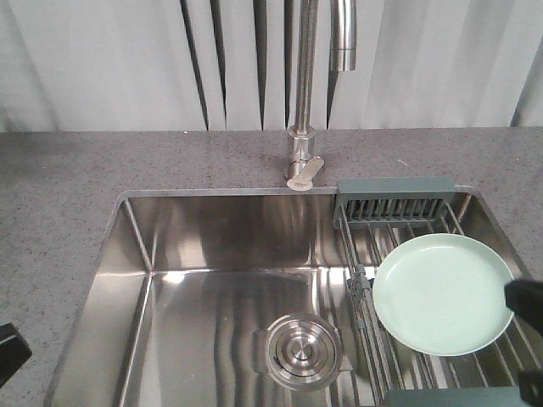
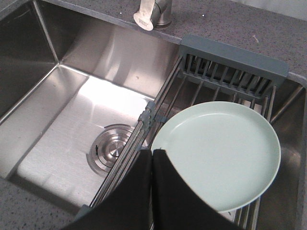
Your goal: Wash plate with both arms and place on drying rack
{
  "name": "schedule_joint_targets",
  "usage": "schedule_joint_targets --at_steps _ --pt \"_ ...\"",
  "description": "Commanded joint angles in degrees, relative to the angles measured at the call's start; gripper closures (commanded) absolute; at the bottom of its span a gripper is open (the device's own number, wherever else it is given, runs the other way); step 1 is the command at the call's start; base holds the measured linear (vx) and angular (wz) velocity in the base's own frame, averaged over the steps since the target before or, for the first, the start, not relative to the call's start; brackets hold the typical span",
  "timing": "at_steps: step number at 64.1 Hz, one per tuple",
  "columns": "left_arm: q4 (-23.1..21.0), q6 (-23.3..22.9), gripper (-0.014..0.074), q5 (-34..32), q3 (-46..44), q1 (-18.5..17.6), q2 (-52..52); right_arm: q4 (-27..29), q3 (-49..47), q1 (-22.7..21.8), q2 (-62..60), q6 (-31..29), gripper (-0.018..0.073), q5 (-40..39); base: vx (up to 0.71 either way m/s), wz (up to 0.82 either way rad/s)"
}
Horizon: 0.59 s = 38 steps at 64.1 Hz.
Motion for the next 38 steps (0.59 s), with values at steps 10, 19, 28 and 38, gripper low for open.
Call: schedule_joint_targets --at_steps 10,19,28,38 --pt "-5.0 -1.1 0.0602 9.3 -1.6 -0.3 3.1 1.2 11.6 0.1 -16.4 -1.9 0.0569 -6.6 0.0 0.0" --pt "-9.0 -0.4 0.0602 11.2 -5.4 -0.3 11.3 1.2 14.3 0.1 -20.2 -2.5 0.0569 -7.3 0.0 0.0" --pt "-9.1 -0.4 0.0602 8.8 -13.3 -0.4 24.5 1.2 14.3 0.1 -20.4 -2.6 0.0569 -8.3 0.0 0.0" --pt "-9.2 -0.4 0.0602 0.6 -23.0 -0.5 41.4 1.2 14.3 0.1 -20.4 -2.6 0.0569 -8.2 0.0 0.0"
